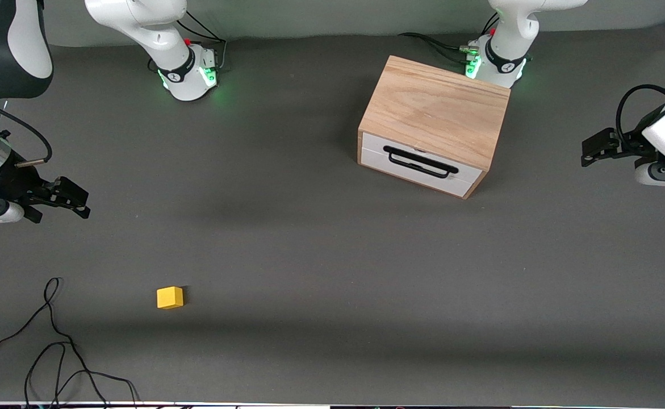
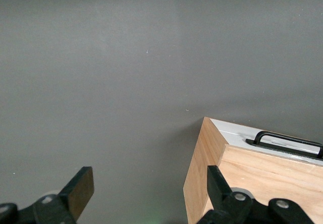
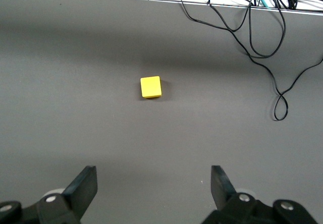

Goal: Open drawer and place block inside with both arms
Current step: 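Move the left gripper over the drawer's black handle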

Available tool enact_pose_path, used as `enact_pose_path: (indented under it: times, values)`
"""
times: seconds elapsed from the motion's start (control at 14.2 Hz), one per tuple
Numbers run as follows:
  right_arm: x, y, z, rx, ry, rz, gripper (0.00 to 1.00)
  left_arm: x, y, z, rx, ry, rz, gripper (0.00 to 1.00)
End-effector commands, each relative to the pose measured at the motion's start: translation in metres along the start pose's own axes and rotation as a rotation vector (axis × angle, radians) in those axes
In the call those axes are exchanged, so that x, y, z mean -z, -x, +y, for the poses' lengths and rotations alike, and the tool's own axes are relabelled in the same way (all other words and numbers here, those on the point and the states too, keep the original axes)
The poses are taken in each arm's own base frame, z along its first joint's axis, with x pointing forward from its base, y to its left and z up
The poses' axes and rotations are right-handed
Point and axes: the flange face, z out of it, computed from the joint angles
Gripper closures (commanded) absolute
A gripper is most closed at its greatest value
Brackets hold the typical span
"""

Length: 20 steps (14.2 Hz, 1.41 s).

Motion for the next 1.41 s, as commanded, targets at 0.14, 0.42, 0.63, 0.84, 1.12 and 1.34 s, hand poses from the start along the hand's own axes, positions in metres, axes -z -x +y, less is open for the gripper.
enact_pose_path:
  times: [0.14, 0.42, 0.63, 0.84, 1.12, 1.34]
  values:
    - [0.0, 0.003, -0.002, -0.017, 0.002, -0.005, 0.0, 0.003, 0.0, 0.002, -0.006, -0.003, 0.012, 0.0]
    - [0.001, 0.003, -0.002, -0.018, 0.002, -0.004, 0.0, 0.003, 0.0, 0.002, -0.006, -0.003, 0.012, 0.0]
    - [0.003, 0.003, -0.002, -0.018, 0.002, -0.001, 0.0, 0.003, 0.0, 0.004, 0.013, -0.003, 0.014, 0.0]
    - [0.004, -0.002, -0.002, -0.015, 0.004, 0.012, 0.0, 0.005, 0.001, 0.032, 0.114, -0.005, 0.006, 0.0]
    - [0.003, 0.0, 0.0, -0.021, 0.004, -0.001, 0.0, 0.005, 0.004, 0.107, 0.315, -0.01, 0.006, 0.0]
    - [-0.002, 0.005, 0.0, -0.038, -0.001, -0.066, 0.0, 0.003, 0.013, 0.177, 0.491, -0.013, 0.011, 0.0]
